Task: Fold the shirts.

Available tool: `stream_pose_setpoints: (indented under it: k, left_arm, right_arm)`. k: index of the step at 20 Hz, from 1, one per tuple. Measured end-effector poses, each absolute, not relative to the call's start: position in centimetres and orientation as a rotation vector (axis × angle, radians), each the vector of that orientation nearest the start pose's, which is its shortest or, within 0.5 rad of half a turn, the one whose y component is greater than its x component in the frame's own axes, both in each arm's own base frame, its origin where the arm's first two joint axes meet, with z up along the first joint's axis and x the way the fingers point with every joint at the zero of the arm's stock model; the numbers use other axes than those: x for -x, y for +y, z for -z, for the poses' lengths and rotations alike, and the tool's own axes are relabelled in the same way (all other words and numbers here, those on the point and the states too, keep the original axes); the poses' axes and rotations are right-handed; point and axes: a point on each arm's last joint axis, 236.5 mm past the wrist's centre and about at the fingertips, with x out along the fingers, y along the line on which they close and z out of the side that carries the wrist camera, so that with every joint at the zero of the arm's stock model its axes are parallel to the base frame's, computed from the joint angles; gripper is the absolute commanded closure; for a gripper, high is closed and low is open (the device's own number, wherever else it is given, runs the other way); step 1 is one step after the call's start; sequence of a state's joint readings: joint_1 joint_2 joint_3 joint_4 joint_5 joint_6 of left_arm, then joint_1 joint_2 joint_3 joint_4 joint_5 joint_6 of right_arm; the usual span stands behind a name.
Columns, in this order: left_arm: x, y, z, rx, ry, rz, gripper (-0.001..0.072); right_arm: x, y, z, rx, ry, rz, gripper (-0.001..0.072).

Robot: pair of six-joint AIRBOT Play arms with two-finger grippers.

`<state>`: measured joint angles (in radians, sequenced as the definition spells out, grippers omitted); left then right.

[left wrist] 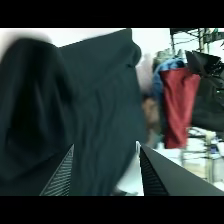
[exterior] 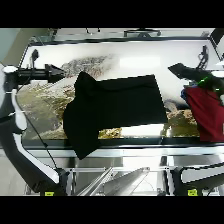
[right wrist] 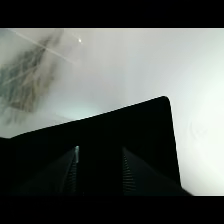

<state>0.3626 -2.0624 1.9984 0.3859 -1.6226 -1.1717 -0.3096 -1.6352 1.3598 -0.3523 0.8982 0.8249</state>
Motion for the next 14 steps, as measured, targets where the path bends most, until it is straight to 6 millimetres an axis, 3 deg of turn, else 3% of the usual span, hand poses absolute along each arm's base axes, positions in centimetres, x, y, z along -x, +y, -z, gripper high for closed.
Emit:
stream_pose_setpoints:
  k: [1, 3, 6, 8, 10, 14]
  left_arm:
    - [-51.5, -2.2, -6.7, 0.839, 1.071, 0.84, 0.0279]
    - [-48.4, -0.4, -5.5, 0.843, 1.172, 0.769, 0.0277]
    - [-42.0, 1.2, -1.8, 0.828, 1.377, 0.619, 0.0277]
    - [-37.3, 1.7, 0.7, 0.825, 1.499, 0.511, 0.0277]
    - [-33.2, 2.0, 2.9, 0.829, 1.574, 0.419, 0.0276]
    - [-27.6, 1.8, 5.9, 0.858, 1.623, 0.284, 0.0276]
  right_arm:
    - [-54.1, 0.3, -7.2, -0.653, 0.661, -0.438, 0.0361]
    - [-51.8, -0.1, -8.3, -0.653, 0.704, -0.496, 0.0353]
    - [-47.4, -0.4, -7.6, -0.673, 0.815, -0.558, 0.0353]
    - [-44.4, -1.0, -5.8, -0.687, 0.909, -0.553, 0.0345]
    - [-41.6, -2.3, -2.7, -0.686, 1.024, -0.494, 0.0257]
    - [-37.8, -3.6, 2.8, -0.681, 1.202, -0.407, 0.0258]
